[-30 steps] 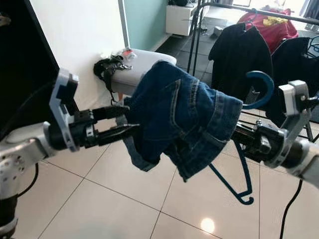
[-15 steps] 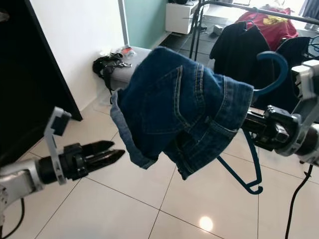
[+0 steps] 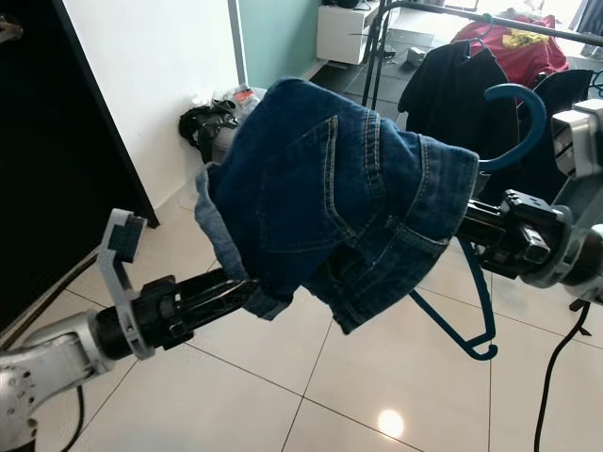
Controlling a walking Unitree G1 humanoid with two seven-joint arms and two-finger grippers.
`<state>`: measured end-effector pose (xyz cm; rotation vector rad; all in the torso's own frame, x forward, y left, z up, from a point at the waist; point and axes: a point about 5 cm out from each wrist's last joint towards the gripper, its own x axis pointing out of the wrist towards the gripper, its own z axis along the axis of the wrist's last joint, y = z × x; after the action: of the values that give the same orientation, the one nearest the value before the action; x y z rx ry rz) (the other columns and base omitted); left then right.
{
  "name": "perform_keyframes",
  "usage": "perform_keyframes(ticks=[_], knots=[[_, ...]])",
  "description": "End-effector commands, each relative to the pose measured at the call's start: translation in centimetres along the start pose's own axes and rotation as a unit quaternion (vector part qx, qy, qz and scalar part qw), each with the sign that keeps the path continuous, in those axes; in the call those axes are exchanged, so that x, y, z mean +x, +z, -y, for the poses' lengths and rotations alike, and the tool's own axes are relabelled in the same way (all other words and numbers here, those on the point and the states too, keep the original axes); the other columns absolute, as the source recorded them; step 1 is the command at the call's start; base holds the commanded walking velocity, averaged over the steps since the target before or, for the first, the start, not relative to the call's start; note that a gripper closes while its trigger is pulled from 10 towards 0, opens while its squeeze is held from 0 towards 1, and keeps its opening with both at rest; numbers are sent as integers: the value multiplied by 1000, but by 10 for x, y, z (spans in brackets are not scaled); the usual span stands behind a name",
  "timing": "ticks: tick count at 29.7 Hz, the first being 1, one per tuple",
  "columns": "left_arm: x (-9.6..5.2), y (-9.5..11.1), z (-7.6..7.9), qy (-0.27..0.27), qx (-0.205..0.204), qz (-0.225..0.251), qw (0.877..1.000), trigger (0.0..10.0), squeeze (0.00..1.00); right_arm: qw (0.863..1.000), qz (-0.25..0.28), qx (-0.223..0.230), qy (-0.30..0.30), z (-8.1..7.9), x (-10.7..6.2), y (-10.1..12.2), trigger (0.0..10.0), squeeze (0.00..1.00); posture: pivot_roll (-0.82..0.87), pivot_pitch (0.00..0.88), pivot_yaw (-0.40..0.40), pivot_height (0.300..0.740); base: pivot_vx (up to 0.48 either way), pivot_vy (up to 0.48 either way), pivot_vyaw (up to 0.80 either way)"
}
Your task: Hang hanger
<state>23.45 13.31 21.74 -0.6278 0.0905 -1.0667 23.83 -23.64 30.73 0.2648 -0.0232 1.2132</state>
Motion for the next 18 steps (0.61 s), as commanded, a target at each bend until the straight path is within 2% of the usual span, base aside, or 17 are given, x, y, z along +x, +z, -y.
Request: perform_keyframes(ticks=[1,6,7,9,11,14,18], knots=[[5,2,2,-2,2,14,1000,10000,0,999,17,-17,25,-5,4,7,10000,0,-29,109,-36,740,0,0,0],[12,-1,5,-13,-19,21,1000,10000,0,999,19,-18,27,-5,7,7,10000,0,-33,106,-39,740,0,0,0],[11,-1,7,-24,-24,22,999,0,0,999,19,-18,27,-4,8,7,10000,0,-35,105,-37,740,0,0,0],[10,-1,10,-31,-29,23,999,0,0,999,20,-17,28,-4,8,7,10000,0,-35,105,-37,740,0,0,0],[3,10,11,-36,-17,30,999,0,0,999,19,-17,23,-5,6,6,10000,0,-38,105,-40,740,0,0,0],[0,16,10,-32,-10,35,999,0,0,999,19,-17,20,-5,5,7,10000,0,-38,105,-40,740,0,0,0],[-13,50,6,-24,42,46,998,0,0,1000,9,-11,9,-6,-1,3,10000,0,-38,101,-40,740,0,0,0]])
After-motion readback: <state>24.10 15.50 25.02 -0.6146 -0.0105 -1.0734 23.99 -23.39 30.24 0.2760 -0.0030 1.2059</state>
